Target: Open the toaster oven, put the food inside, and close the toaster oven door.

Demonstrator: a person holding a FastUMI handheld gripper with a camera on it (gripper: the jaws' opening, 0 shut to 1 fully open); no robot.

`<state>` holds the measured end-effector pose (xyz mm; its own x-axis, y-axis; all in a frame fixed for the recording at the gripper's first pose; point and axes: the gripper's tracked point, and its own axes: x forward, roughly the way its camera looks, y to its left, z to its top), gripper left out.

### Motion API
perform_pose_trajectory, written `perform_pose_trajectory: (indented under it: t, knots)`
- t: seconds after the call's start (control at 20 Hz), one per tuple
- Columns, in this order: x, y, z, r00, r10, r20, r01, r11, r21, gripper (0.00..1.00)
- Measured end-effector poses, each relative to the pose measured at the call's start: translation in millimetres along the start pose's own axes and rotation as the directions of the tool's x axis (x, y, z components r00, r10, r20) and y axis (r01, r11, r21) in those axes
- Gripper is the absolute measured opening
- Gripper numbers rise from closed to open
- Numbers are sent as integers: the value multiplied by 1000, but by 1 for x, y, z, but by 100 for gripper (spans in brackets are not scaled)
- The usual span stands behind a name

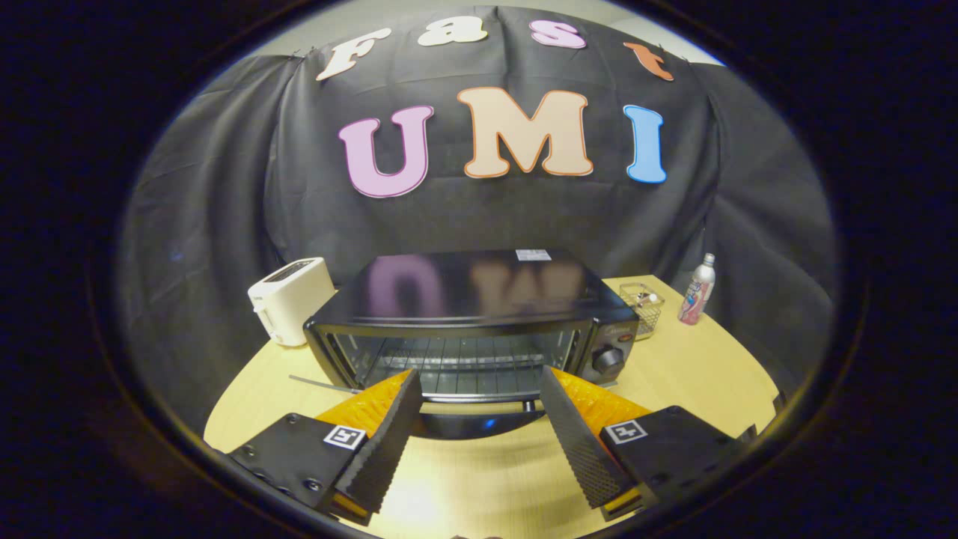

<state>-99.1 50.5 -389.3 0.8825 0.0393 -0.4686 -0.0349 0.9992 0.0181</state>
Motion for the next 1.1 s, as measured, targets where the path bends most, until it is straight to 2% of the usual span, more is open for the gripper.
perform_pose_trajectory:
  t: [0.55,0.85,1.1]
  knots:
    - [-21,-5,-37,999,3,-46,-3,1000,-1,100]
    - [-28,-8,-84,986,23,-162,-26,1000,-15,100]
    - [-21,-10,-134,955,-15,-295,5,999,-35,100]
